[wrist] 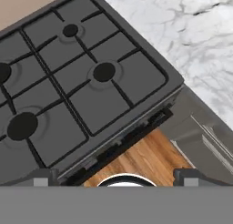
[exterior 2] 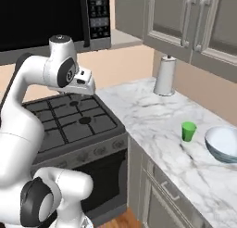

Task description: Pick the cup and bowl from the counter and place them on the counter next to the sink.

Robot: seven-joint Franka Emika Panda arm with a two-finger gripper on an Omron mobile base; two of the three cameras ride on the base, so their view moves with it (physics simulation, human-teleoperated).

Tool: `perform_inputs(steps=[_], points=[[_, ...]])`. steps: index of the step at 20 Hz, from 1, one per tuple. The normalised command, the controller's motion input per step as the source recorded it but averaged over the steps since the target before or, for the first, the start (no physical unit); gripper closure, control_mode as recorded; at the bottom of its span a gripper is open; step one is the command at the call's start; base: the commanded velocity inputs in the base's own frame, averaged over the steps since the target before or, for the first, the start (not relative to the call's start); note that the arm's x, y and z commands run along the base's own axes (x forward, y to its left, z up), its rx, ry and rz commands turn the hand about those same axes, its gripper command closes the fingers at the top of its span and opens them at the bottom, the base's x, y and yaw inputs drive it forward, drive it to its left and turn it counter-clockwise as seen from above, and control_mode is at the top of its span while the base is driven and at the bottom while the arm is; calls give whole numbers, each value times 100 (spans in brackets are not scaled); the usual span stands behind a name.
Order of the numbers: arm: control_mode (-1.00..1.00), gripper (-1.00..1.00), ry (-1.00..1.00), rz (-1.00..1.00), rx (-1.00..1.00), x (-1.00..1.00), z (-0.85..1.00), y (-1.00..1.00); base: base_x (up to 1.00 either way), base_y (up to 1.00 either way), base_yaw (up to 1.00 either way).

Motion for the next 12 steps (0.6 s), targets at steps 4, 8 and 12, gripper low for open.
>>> perform_inputs(steps=[4, 8, 12], points=[[100, -100, 0, 0, 0, 0, 0, 0, 0, 0, -69], [100, -100, 0, 0, 0, 0, 0, 0, 0, 0, -70], [100, -100, 0, 0, 0, 0, 0, 0, 5, 0, -71]])
